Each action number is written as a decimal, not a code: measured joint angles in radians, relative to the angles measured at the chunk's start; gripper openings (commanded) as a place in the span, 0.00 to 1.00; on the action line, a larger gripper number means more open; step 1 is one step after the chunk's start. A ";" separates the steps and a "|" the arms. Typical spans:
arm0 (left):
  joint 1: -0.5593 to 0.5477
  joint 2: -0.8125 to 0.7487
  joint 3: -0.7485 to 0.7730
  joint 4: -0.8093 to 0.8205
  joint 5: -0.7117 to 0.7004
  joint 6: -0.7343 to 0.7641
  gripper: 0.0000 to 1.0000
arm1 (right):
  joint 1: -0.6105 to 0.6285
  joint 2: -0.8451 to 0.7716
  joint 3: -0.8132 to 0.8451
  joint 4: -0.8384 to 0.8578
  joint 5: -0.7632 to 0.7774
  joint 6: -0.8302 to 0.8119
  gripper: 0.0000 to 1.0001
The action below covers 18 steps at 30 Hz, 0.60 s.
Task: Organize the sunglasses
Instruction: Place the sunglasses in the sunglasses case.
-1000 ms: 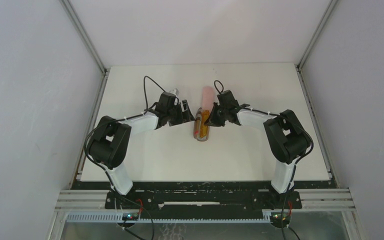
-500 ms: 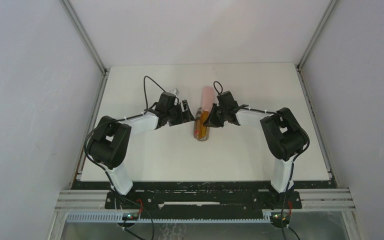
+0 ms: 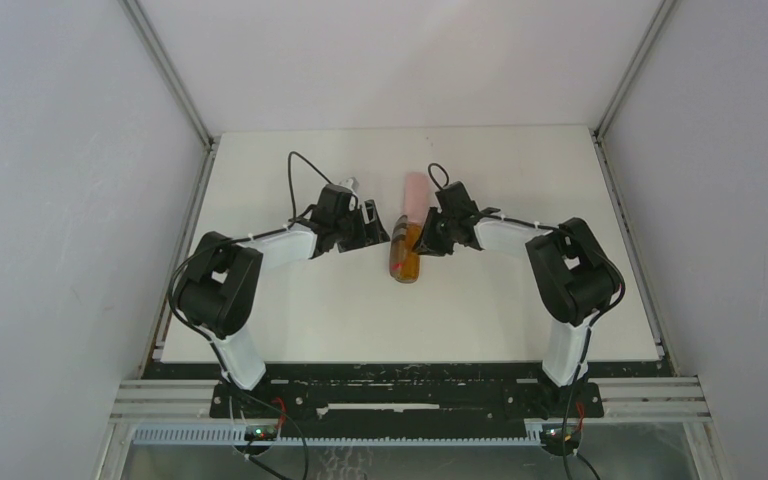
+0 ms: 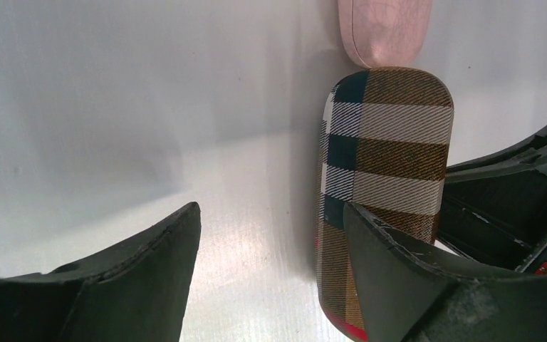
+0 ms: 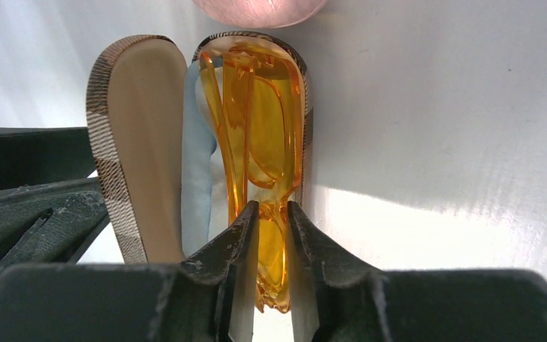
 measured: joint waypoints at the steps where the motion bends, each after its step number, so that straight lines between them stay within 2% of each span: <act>1: 0.000 0.000 0.000 0.000 0.000 0.000 0.77 | 0.000 -0.005 0.000 -0.006 0.005 -0.004 0.20; 5: -0.002 0.000 0.000 0.000 0.001 0.000 0.77 | -0.001 -0.023 0.000 -0.029 0.020 -0.022 0.20; 11: -0.003 0.000 0.000 0.001 0.002 0.002 0.77 | -0.002 -0.034 0.000 -0.056 0.037 -0.038 0.10; 18: -0.003 0.000 0.000 0.002 0.002 0.008 0.77 | -0.002 -0.034 0.000 -0.055 0.037 -0.042 0.06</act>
